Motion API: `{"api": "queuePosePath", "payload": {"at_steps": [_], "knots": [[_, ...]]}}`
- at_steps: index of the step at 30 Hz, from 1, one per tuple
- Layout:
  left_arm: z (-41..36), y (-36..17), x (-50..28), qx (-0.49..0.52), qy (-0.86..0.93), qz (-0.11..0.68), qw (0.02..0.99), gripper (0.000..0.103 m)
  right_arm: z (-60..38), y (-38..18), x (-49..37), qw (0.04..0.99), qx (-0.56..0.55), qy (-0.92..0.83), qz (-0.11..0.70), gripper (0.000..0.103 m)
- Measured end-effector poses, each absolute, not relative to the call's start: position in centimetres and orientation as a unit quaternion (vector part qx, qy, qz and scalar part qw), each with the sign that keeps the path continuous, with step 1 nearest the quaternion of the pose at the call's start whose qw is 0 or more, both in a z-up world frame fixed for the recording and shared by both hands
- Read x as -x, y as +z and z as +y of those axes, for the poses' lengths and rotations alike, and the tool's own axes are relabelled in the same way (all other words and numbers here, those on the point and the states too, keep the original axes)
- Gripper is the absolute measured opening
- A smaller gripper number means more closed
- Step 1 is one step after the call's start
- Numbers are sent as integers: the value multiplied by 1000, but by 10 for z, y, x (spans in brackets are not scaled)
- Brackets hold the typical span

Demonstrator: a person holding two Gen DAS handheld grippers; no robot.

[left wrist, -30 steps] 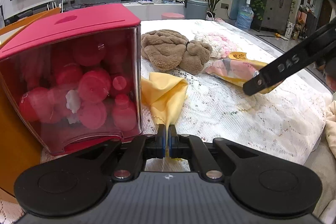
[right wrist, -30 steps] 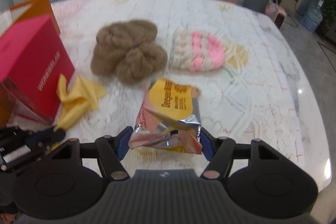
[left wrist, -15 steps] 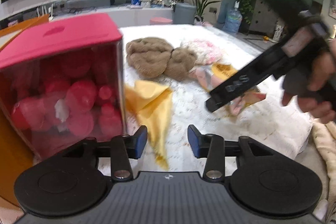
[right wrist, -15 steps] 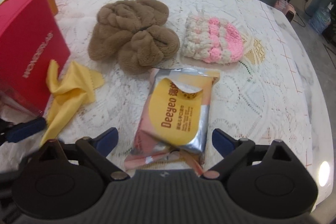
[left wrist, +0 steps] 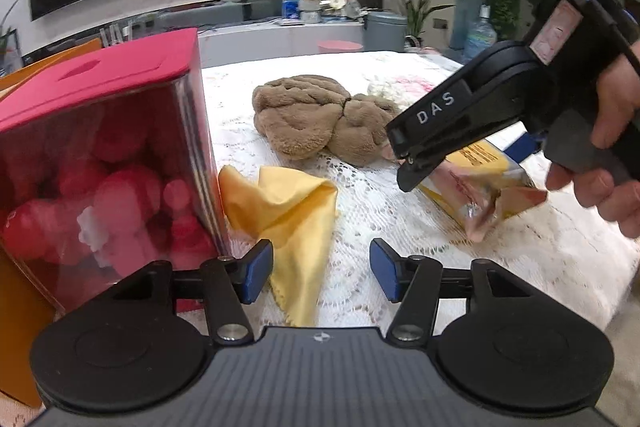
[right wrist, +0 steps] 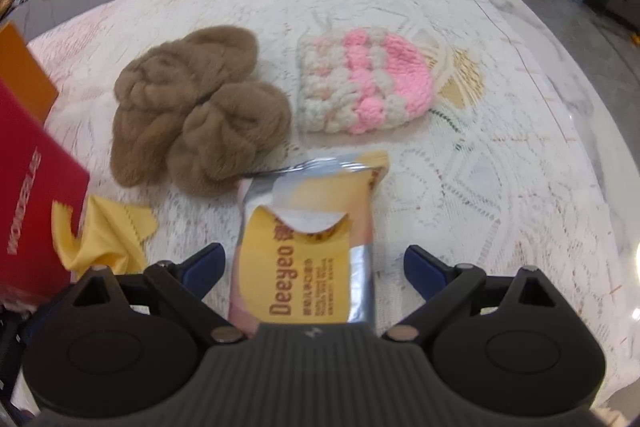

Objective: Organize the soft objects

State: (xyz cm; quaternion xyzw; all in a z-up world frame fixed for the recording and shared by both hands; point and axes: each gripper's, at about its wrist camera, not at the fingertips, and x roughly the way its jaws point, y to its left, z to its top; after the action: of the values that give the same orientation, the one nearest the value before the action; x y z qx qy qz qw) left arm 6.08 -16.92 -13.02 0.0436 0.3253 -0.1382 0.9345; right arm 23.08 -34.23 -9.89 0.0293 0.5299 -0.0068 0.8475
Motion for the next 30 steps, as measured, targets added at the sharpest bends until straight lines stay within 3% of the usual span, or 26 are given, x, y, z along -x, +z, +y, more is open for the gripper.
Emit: {"api": "queuePosePath", "payload": {"at_steps": [6,12,15,16,17,20,23,30], "knots": [[-185,-127,-72,-17,-82,336,938,70,-350,-103,-235,847,-29,-5,530,93],[-202,-132,-68,-48,-48,324,944,69,-342,-100,-234,853,-2,9,522,81],[-200,-134,-61,-37,-56,313,947,55,-341,-99,-233,852,1,12,523,76],[-199,-133,-60,-37,-58,309,948,47,-342,-99,-232,853,1,15,522,73],[-198,-133,-58,-37,-61,306,949,32,-342,-98,-232,853,2,18,522,69],[-203,-133,-55,-69,-60,300,950,10,-344,-96,-230,854,0,27,519,56],[-205,-132,-53,-82,-56,302,948,4,-344,-95,-228,855,0,27,517,54],[-214,-130,-48,-142,-51,298,943,2,-349,-92,-226,859,-7,15,512,52]]}}
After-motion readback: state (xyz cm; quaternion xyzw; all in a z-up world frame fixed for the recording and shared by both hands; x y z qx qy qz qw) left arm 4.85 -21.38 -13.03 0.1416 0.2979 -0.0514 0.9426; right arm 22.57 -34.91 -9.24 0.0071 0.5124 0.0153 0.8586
